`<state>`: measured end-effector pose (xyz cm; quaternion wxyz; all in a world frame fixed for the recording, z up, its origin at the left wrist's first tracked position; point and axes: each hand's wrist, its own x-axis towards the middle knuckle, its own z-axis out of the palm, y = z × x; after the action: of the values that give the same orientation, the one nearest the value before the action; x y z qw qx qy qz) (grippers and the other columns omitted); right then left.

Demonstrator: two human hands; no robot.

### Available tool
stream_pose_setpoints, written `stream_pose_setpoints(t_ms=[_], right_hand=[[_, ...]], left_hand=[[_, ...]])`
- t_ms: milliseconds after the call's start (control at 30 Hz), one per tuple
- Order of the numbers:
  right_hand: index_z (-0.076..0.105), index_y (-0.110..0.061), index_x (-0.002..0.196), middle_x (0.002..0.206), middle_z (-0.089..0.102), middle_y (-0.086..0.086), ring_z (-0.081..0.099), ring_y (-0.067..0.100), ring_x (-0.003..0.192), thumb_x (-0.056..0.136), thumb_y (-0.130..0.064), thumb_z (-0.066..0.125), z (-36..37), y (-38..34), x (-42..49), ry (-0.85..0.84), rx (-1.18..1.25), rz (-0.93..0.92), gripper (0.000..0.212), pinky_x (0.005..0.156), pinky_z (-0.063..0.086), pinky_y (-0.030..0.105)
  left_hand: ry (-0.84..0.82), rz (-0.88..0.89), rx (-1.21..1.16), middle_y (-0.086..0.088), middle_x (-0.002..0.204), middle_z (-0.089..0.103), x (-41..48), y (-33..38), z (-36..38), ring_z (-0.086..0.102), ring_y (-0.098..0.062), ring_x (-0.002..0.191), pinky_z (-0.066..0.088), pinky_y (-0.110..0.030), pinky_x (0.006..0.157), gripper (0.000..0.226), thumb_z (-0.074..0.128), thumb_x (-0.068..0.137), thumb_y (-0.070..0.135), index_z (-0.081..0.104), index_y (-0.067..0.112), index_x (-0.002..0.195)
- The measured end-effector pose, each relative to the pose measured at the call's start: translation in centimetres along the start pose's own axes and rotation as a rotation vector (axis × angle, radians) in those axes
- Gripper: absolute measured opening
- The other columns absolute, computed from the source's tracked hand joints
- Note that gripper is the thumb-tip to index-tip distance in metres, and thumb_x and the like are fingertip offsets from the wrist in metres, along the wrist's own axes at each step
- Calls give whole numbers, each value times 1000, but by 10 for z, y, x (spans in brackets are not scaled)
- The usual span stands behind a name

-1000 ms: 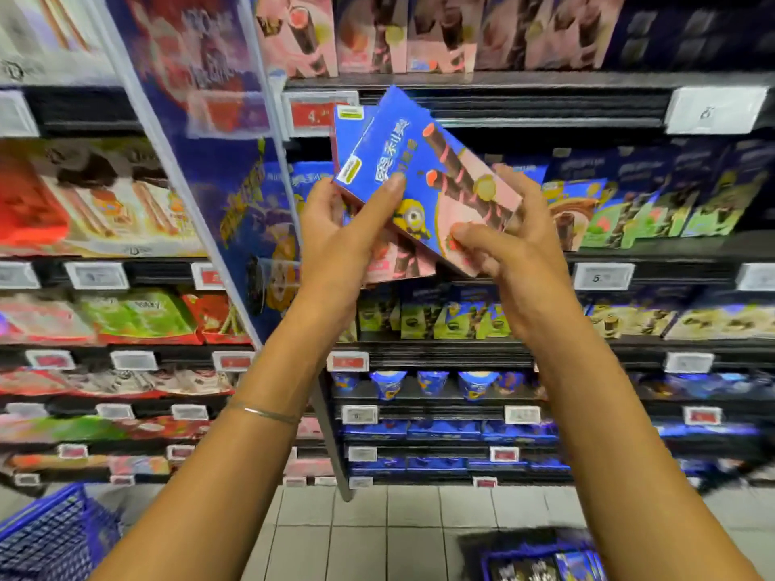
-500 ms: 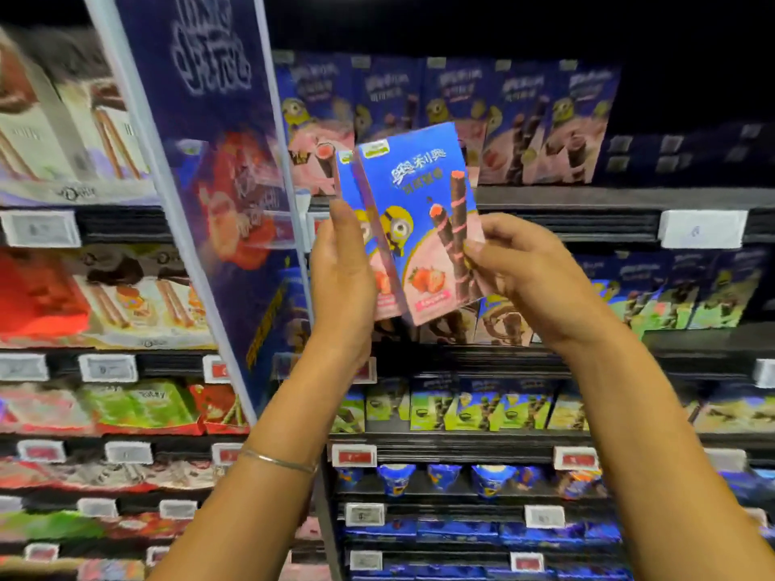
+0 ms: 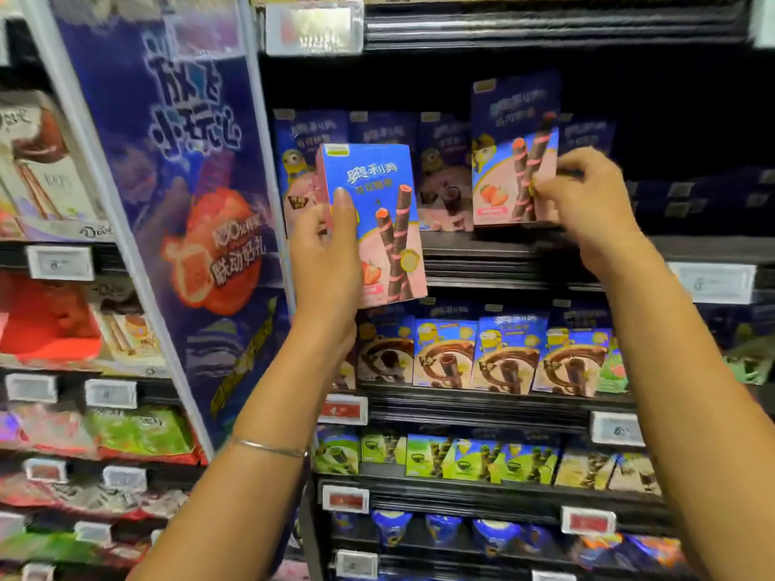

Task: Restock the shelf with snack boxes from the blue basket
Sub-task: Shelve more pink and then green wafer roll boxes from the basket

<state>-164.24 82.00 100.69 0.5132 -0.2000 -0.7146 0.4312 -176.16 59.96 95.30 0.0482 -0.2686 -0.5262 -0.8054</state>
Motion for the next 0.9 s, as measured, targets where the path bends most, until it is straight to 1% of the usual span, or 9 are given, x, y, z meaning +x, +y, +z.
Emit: stream_pose_setpoints(t_ms=[67, 200, 267, 333, 400, 567, 667, 800, 900], right_hand=[[61, -15, 99, 89, 65, 0, 63, 0, 70, 88, -6, 66, -8, 15, 12, 16, -80, 42, 16, 60, 46, 14], [58, -17, 105, 99, 66, 3, 62, 19, 89, 88, -20, 67, -16, 41, 25, -1, -249, 78, 19, 74, 51, 25], [60, -14, 111, 114, 68, 11, 63, 28, 103, 88, -31, 66, -16, 46, 30, -21, -372, 87, 29, 86, 51, 37], [59, -11, 115, 120, 66, 16, 62, 34, 110, 88, -35, 65, -16, 47, 34, -37, -488, 67, 37, 85, 47, 37], [58, -7, 115, 123, 64, 21, 59, 38, 111, 90, -34, 63, -14, 47, 38, -49, -569, 50, 37, 81, 41, 34], [57, -7, 109, 119, 62, 23, 52, 31, 92, 94, -35, 62, -7, 46, 42, -68, -645, 67, 32, 76, 38, 35], [61, -5, 110, 117, 65, 21, 58, 34, 98, 94, -36, 63, -4, 46, 42, -76, -655, 39, 35, 77, 42, 36], [62, -7, 119, 119, 67, 15, 60, 30, 101, 94, -40, 66, -4, 43, 36, -88, -638, 61, 42, 80, 46, 34], [58, -11, 113, 109, 63, 6, 56, 24, 96, 95, -44, 64, -9, 35, 21, -3, -615, -15, 39, 77, 43, 35]], left_hand=[[-20, 15, 18, 19, 56, 54, 2, 3, 8, 45, 1, 48, 41, -20, 44, 36, 49, 112, 36, 48, 21, 79], [-52, -6, 1, 16, 60, 57, 3, 7, 23, 48, -1, 49, 40, -21, 46, 40, 49, 112, 38, 45, 19, 77], [-63, -29, -30, -6, 75, 63, 4, 10, 29, 55, -17, 61, 43, -28, 54, 42, 49, 112, 40, 52, 9, 84], [-55, -43, -40, -26, 89, 61, 6, 9, 35, 56, -29, 75, 46, -40, 63, 50, 49, 111, 44, 57, -3, 95], [-48, -39, -26, -22, 91, 61, 9, 7, 39, 54, -28, 78, 45, -41, 65, 48, 49, 111, 45, 58, 1, 93], [-76, -40, -22, -2, 75, 58, 14, 3, 44, 51, -8, 57, 42, -25, 51, 42, 50, 111, 43, 52, 14, 80], [-82, -46, -39, -8, 80, 63, 16, 3, 47, 57, -11, 59, 44, -26, 51, 41, 49, 111, 41, 56, 8, 89], [-85, -55, -40, -4, 77, 64, 18, 5, 51, 59, -8, 60, 47, -26, 53, 40, 51, 111, 38, 52, 13, 80], [-111, -64, -60, -33, 102, 67, 19, 4, 55, 63, -27, 82, 50, -41, 71, 41, 50, 111, 37, 60, -1, 99]])
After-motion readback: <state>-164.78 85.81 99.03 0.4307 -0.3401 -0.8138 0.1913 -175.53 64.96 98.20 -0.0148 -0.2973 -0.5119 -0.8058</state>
